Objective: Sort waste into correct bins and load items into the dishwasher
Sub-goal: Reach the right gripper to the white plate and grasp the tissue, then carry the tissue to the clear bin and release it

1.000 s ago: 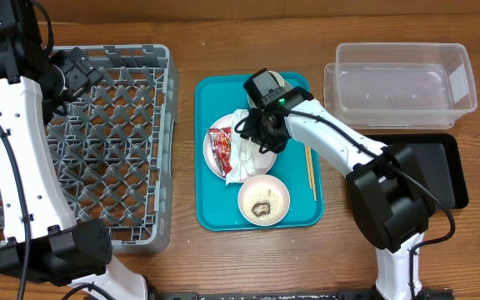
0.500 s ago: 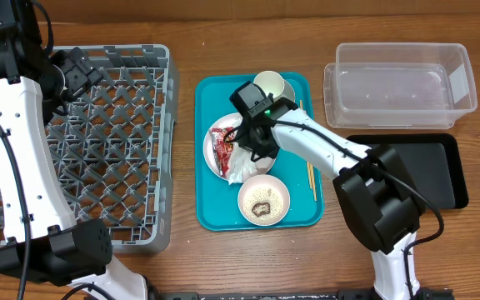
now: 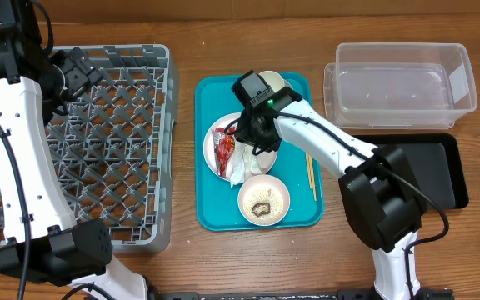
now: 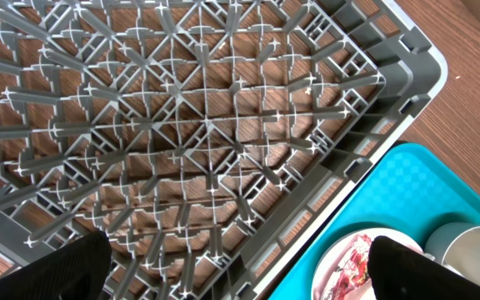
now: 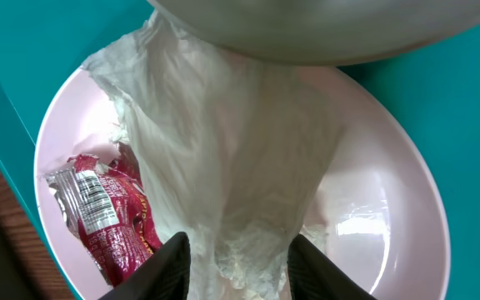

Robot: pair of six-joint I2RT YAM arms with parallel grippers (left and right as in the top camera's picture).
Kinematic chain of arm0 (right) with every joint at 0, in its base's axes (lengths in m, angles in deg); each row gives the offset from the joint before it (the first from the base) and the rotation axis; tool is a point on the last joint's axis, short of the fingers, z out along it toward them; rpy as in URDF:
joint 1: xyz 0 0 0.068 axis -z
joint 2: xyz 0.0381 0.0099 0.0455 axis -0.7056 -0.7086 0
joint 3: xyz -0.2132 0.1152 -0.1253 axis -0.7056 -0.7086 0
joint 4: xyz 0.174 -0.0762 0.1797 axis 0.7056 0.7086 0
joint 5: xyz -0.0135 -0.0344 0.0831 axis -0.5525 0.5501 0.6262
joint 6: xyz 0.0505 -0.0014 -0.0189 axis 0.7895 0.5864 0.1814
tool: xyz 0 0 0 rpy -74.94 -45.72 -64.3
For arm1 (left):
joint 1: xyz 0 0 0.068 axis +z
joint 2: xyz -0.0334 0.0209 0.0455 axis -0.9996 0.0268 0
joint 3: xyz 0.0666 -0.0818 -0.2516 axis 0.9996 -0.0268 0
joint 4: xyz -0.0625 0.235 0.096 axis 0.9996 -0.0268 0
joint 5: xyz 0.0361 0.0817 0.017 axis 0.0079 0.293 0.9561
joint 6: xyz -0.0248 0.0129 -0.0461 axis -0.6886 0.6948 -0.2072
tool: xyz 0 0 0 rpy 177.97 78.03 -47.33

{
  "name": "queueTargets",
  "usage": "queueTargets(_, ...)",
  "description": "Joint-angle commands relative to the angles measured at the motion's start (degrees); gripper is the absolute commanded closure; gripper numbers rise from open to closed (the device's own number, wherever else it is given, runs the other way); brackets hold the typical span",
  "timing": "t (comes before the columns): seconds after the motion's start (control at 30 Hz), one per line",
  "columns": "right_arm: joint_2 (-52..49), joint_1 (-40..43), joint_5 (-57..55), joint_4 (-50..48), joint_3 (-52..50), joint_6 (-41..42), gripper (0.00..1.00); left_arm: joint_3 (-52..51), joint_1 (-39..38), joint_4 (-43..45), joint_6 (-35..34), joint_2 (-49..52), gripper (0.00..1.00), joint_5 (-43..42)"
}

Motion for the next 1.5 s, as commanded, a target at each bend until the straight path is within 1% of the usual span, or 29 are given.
queueTargets(0.0,0.7,1.0,-3.2,1.5,1.3,-1.4,0.59,0.2,-0.1,-0.1,-1.0,0.1,0.0,0.5)
queueTargets(0.07,0.7,2.0,-3.1,2.1,1.2,-1.1,0.59,0.2,-0.1,-0.1,-1.0,0.1,0.0,0.5)
queueTargets(0.17,0.6,2.6,-3.1,1.6,0.1,0.8,0.55,0.2,-0.1,-0.1,-1.0,0.1,0.0,0.5)
queueTargets(0.23,0.6,2.6,-2.9,0.9,-0.4,1.9,0.55,0.2,-0.1,-0.1,-1.0,0.1,0.0,0.5)
queueTargets(0.47,0.0,0.9,-2.5,-2.2,-0.5,1.9,0.55,0.2,-0.1,-0.1,-1.0,0.1,0.0,0.5)
queueTargets(0.53,-1.0,0.5,-3.2,-1.7,-0.5,1.9,0.55,0.2,-0.1,-0.1,-1.0,0.1,0.0,0.5)
queueTargets(0.63,-3.1,0.5,-3.4,-1.5,-0.5,1.9,0.62,0.2,-0.1,-0.1,-1.0,0.1,0.0,0.5)
queueTargets(0.67,-3.0,0.7,-3.3,-1.5,-0.5,1.9,0.63,0.2,-0.1,-0.1,-1.0,0.1,0.0,0.5)
queueTargets(0.9,-2.7,2.8,-1.2,-0.3,-0.3,1.9,0.65,0.2,-0.1,-0.1,-1.0,0.1,0.0,0.5)
queueTargets(0.93,-2.7,2.9,-0.9,-0.2,-0.3,1.9,0.67,0.2,-0.1,-0.1,-1.0,0.1,0.0,0.5)
queueTargets(1.2,-2.6,2.9,2.5,3.9,4.9,-0.3,0.66,0.2,-0.1,-0.1,-1.0,0.1,0.0,0.5)
queueTargets(1.33,-2.6,2.9,2.5,4.5,5.2,-0.3,0.66,0.2,-0.1,-0.1,-1.0,0.1,0.0,0.5)
queueTargets(1.4,-2.6,2.9,2.5,4.8,5.2,-0.3,0.67,0.2,-0.1,-0.1,-1.0,0.1,0.0,0.5)
queueTargets(1.47,-2.6,2.9,2.5,5.4,5.2,-0.3,0.72,0.2,-0.1,-0.1,-1.0,0.1,0.0,0.5)
